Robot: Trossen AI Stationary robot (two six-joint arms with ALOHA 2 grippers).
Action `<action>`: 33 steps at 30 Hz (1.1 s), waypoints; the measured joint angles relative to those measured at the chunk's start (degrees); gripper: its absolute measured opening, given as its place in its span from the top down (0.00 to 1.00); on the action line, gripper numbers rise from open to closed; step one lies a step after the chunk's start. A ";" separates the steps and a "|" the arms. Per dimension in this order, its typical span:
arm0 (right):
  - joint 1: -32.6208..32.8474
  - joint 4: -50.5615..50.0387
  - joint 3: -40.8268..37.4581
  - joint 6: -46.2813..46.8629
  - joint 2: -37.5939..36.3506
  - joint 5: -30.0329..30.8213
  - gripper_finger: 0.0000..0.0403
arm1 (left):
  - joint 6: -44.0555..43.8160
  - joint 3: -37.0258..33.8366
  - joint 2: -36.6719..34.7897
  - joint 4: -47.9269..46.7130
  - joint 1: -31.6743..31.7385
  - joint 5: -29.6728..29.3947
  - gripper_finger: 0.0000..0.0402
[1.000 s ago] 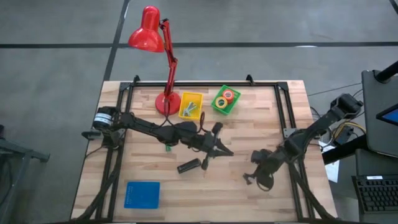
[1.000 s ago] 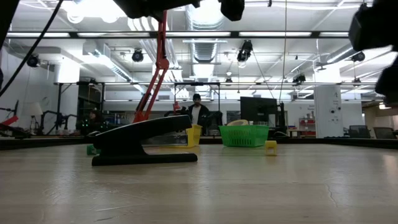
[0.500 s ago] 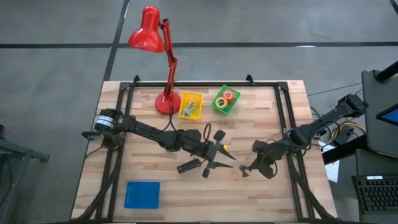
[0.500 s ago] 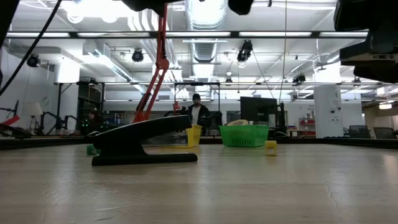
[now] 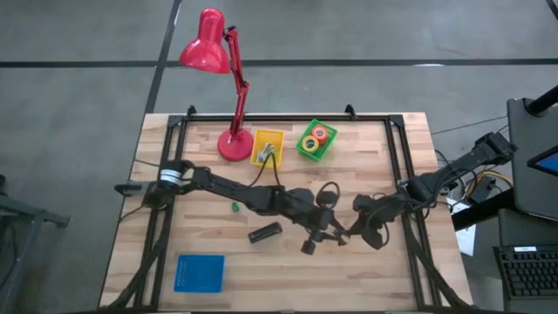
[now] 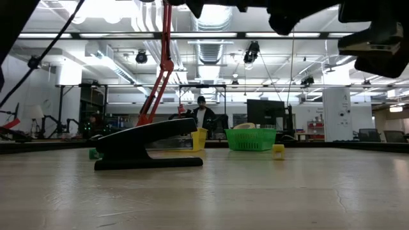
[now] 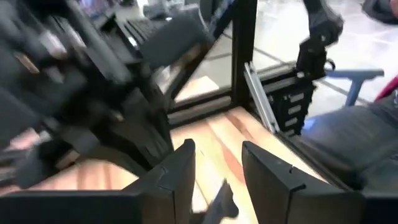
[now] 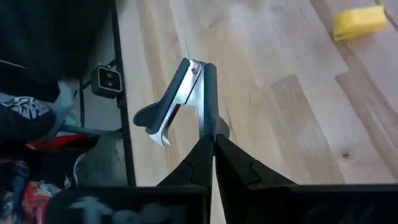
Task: Pick and place Stapler, Stapler remover, tape
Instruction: Put the gray staple remover into the yellow bin
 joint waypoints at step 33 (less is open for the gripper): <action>-1.25 0.94 0.97 -2.27 -3.11 1.98 0.98 | -0.55 2.43 2.37 -3.64 0.28 2.01 0.71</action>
